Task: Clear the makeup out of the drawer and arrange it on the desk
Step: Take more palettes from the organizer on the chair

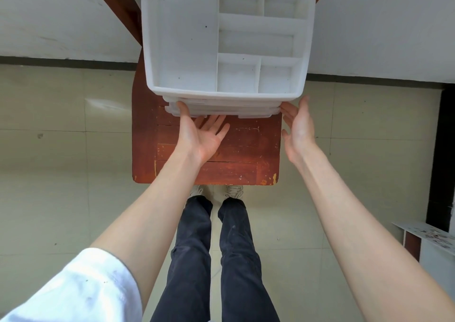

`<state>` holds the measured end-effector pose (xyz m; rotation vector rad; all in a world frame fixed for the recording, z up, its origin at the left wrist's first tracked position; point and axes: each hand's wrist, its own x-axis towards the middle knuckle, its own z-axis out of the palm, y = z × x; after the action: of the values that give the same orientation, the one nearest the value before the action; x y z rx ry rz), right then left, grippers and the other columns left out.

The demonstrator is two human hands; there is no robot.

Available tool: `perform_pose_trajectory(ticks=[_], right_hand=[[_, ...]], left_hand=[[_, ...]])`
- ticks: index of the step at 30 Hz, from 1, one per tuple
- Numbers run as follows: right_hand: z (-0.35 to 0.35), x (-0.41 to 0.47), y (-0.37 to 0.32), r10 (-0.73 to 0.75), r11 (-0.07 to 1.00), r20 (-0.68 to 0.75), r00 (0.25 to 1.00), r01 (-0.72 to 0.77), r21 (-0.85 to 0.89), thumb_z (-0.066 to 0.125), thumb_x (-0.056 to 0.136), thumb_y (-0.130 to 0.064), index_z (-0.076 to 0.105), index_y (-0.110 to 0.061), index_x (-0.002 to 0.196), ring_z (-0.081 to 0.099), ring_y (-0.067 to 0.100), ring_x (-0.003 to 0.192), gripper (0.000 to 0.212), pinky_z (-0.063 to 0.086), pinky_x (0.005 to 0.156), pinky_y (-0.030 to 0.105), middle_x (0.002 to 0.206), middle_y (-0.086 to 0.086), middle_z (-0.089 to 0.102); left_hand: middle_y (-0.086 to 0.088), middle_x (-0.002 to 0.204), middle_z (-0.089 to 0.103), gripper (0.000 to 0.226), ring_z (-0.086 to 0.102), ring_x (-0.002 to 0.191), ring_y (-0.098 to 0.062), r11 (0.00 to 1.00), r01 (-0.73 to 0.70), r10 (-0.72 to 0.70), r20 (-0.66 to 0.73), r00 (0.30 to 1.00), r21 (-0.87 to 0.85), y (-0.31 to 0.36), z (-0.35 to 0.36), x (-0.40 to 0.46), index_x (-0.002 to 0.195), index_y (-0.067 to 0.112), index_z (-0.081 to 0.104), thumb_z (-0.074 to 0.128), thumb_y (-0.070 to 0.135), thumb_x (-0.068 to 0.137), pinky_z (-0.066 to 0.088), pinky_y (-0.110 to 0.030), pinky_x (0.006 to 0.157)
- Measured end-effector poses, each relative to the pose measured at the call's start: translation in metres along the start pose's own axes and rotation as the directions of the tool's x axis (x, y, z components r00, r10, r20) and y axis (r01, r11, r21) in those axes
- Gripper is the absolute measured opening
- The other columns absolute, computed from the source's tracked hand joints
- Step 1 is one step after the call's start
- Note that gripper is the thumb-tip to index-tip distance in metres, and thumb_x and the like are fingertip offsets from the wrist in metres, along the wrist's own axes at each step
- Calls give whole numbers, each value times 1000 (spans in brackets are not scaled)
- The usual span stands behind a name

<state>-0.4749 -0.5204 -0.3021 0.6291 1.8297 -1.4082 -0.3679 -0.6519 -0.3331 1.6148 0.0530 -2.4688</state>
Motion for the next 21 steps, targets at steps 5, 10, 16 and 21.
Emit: perform_pose_trajectory(ticks=[5,10,16,21], right_hand=[[-2,-3,4,-20,1000,58,998,20,-1,13,100,-48,47,-10,134,40,14,131,61,19,117,38,139,5,49],[-11,-14,23,-10,995,101,995,20,-97,23,102,-41,43,-7,136,47,16,126,52,29,114,37,139,6,49],[-22,-30,44,-76,917,102,992,109,-383,41,100,-19,42,-9,138,43,3,116,40,29,97,10,132,-3,50],[-21,-30,55,-117,839,60,991,131,-528,47,96,-10,49,-8,131,47,5,102,35,37,90,17,127,4,56]], left_hand=[[-18,139,44,83,51,121,-32,1000,29,-29,-11,1000,9,-11,-26,-14,145,9,21,42,63,86,38,-48,104],[-19,140,43,79,54,118,-32,998,48,-45,-81,996,33,-24,-48,-31,145,7,20,38,60,89,40,-47,103],[-19,135,48,75,54,119,-32,996,59,-51,-106,993,73,-28,-64,-44,145,6,19,34,57,92,42,-45,101],[-19,136,48,71,52,121,-31,993,74,-62,-123,991,97,-29,-73,-46,144,6,20,32,55,94,45,-45,95]])
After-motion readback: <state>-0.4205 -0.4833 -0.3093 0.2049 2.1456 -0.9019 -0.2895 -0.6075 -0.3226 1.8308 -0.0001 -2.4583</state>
